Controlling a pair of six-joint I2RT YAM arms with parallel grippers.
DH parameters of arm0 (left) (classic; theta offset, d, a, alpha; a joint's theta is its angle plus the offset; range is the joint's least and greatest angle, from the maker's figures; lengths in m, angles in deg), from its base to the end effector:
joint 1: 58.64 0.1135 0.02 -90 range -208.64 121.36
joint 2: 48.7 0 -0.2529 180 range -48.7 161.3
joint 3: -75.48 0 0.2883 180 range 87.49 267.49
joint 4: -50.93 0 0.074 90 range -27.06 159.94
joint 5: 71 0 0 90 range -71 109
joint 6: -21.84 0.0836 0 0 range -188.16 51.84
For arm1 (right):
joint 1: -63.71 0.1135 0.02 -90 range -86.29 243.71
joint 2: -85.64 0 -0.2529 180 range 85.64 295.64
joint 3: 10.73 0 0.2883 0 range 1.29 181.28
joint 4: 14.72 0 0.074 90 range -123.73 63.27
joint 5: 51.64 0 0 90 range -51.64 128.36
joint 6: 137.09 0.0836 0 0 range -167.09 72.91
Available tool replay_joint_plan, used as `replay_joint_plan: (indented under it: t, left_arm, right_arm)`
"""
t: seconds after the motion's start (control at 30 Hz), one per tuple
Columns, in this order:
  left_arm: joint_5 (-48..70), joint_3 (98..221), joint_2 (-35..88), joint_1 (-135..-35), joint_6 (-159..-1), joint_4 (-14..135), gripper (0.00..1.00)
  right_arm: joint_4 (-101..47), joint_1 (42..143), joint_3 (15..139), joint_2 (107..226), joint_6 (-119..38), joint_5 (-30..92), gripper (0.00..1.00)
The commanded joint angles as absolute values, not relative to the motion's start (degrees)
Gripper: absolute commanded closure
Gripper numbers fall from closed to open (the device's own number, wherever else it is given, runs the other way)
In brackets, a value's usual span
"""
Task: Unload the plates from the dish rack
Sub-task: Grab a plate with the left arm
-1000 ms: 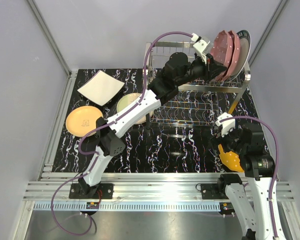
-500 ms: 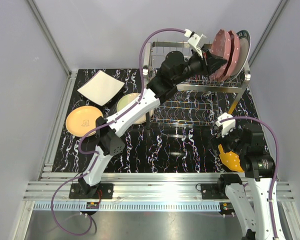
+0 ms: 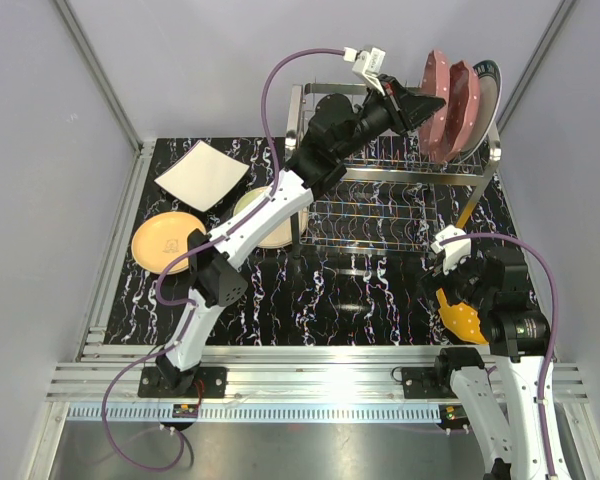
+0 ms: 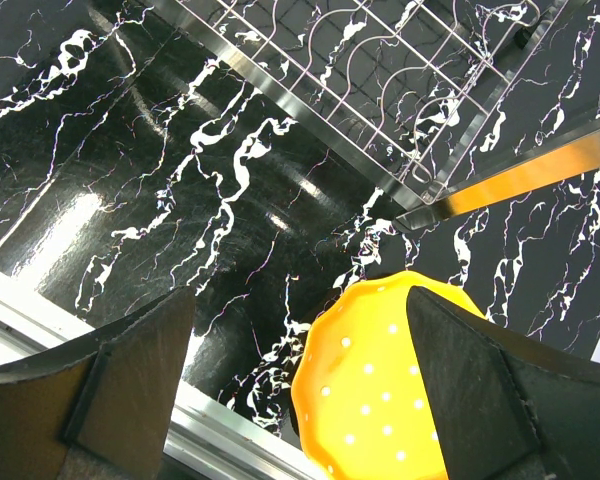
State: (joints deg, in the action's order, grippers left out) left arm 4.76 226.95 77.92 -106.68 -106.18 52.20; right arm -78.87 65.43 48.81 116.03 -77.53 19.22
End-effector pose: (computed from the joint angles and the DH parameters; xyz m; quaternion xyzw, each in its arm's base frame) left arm 0.3689 -0.4410 0.4997 0.1508 0.5324 -0.6161 0.5606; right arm 0.1780 0.0328 0.2941 -0.3160 0.8192 0.0299 0.4777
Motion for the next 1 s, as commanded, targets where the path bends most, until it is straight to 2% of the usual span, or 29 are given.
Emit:
replay_joint_plan:
  t: [0.0,0.27,0.97]
  left_arm:
    - [7.22,230.66,75.66,-106.19,-109.91,34.20,1.00]
    - [8.98,232.77,76.63,-105.58,-114.92,31.22,1.00]
    - [11.44,232.51,72.15,-105.14,-115.45,30.51,1.00]
  right_arm:
    - [-77.09,65.21,48.57,115.70,-77.94,18.84,0.06]
    - [-77.01,65.21,48.39,115.70,-77.94,18.84,0.06]
    - [-77.36,65.21,48.48,115.08,-78.38,17.79,0.06]
